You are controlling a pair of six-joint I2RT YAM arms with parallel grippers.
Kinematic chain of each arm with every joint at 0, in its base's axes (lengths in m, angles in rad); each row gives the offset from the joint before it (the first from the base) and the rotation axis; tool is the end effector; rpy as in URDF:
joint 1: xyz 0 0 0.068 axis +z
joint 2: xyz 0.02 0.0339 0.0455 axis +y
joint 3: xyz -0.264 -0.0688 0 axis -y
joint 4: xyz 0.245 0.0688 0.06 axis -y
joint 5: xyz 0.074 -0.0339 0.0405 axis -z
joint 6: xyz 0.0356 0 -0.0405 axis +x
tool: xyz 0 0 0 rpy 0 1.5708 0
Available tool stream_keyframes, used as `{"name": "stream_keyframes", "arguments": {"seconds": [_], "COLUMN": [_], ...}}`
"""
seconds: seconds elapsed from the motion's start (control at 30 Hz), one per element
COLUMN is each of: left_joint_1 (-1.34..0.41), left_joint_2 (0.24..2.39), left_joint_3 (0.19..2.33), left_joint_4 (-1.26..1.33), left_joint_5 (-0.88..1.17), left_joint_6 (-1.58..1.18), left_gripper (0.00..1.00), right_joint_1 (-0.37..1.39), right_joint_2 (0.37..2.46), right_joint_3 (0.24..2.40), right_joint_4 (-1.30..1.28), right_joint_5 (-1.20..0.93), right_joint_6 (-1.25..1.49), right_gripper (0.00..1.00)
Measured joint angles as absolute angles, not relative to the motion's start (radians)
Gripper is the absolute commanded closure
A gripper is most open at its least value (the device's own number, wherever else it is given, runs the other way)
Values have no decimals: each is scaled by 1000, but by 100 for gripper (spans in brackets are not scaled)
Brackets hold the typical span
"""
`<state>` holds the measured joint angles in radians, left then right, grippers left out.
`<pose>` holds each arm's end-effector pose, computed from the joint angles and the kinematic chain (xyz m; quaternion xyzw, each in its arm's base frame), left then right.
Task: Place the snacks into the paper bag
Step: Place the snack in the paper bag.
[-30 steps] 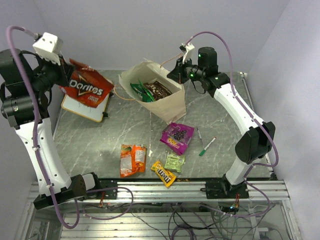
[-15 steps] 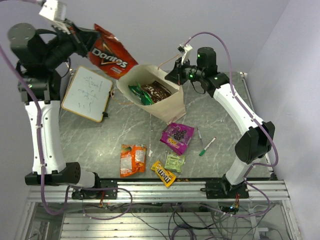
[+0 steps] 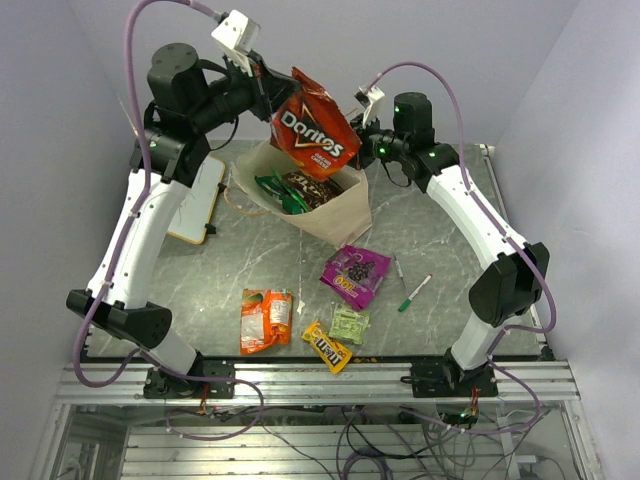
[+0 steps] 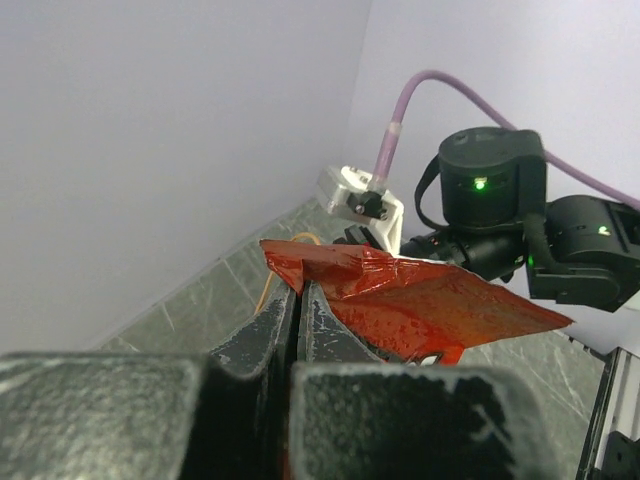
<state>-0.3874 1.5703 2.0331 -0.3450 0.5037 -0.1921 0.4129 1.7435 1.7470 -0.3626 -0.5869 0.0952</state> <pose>0.2868 -0.1356 0.5529 0.2481 0.6221 -0.3655 0.6465 0.3651 0.1814 0.3980 -0.2871 0.7509 0.3671 0.4679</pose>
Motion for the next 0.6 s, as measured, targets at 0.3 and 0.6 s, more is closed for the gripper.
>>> {"name": "stream_keyframes", "arguments": {"seconds": [0.3,0.6], "left_joint_1": [-404,-426], "left_joint_2": [1573,1577], "left_joint_3": [1861,1738], "left_joint_4": [-192,-77], "left_joint_5": [505,522], "left_joint_6": [-261,-289], "left_gripper": [93,93], "right_joint_1": [397,392], "right_joint_2": [1750,1750], "right_joint_3": [1748,1748], "right_joint_4": [-361,-357], "right_joint_5": [-597,-611], "right_joint_6": [132,148], "right_gripper": [100,100]}}
